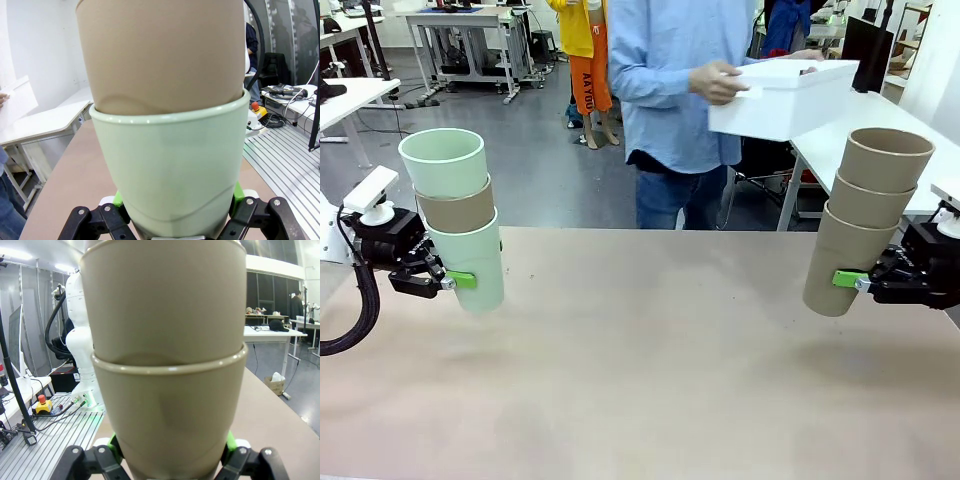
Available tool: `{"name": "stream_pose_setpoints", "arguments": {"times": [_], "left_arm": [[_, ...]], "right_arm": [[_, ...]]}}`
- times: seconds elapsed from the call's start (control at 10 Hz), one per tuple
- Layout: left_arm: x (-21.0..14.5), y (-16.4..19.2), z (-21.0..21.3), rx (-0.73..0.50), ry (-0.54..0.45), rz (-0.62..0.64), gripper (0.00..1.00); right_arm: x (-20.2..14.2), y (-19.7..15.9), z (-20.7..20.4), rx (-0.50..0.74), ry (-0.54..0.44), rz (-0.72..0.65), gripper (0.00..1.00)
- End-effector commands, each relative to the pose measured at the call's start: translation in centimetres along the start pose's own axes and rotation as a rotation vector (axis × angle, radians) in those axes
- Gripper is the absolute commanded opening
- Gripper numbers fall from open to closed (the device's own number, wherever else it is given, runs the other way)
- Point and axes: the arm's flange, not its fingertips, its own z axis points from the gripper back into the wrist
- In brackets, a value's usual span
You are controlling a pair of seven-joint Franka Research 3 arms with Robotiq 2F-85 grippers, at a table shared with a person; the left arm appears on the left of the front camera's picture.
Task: Stack the cups and store them in the basket.
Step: Place the stack of Reusable plastic cups into the Pantry Basket.
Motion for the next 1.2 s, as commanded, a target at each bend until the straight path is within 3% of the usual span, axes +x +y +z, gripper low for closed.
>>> {"name": "stream_pose_setpoints", "arguments": {"times": [0.0,1.1], "left_arm": [[0.59,0.11,0.03,-0.006,-0.008,-0.002,0.85],[0.59,0.11,0.03,-0.006,-0.008,-0.002,0.85]], "right_arm": [[0.36,0.08,0.07,0.001,-0.004,0.008,0.85],[0.36,0.08,0.07,0.001,-0.004,0.008,0.85]]}}
